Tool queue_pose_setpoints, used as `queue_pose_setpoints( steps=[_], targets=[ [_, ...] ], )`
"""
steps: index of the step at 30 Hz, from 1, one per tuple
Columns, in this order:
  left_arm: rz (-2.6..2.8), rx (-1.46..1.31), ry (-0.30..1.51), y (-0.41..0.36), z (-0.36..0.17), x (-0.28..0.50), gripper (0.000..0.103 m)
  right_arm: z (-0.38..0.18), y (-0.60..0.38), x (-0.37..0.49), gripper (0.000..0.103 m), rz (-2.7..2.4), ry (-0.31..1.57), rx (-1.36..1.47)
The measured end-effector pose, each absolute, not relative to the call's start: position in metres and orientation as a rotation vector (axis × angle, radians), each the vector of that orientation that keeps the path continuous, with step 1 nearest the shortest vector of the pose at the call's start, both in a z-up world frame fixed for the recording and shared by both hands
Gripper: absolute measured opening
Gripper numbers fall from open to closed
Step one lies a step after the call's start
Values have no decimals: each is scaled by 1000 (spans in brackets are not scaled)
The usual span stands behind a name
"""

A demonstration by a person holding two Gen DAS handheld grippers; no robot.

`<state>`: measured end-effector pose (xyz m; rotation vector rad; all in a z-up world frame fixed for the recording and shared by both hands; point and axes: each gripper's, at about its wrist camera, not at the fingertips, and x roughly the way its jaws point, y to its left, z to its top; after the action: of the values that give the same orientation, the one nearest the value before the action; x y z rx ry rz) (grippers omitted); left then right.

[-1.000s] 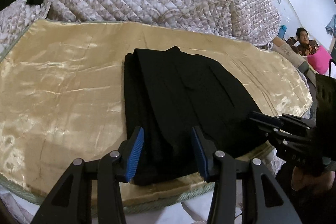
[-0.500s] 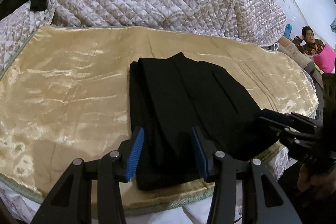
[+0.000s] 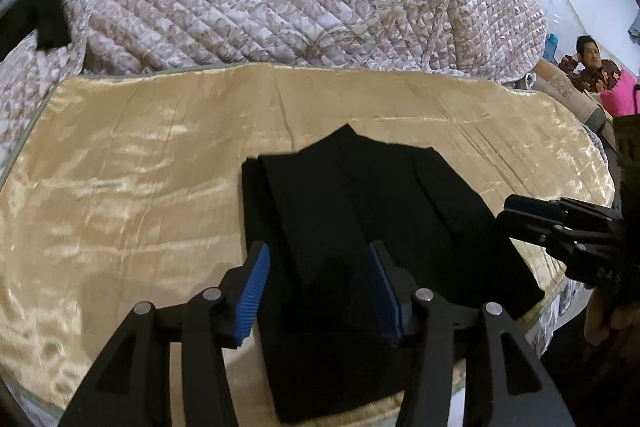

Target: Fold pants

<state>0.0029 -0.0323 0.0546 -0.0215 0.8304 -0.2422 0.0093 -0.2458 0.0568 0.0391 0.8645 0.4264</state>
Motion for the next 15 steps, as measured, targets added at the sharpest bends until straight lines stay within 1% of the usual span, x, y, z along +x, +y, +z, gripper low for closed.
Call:
queue_pose_setpoints(
  steps=[4,12,15],
  targets=[
    [-246,-62,818,-21,51,16,58,53,-252,29,40,434,898,66],
    [-248,-191,865,3,25,27,59,22,-280,52,40,402,975,261],
    [-276,-257,876,9,18,23,60,19,-283,53,40,421,981,311]
  ],
)
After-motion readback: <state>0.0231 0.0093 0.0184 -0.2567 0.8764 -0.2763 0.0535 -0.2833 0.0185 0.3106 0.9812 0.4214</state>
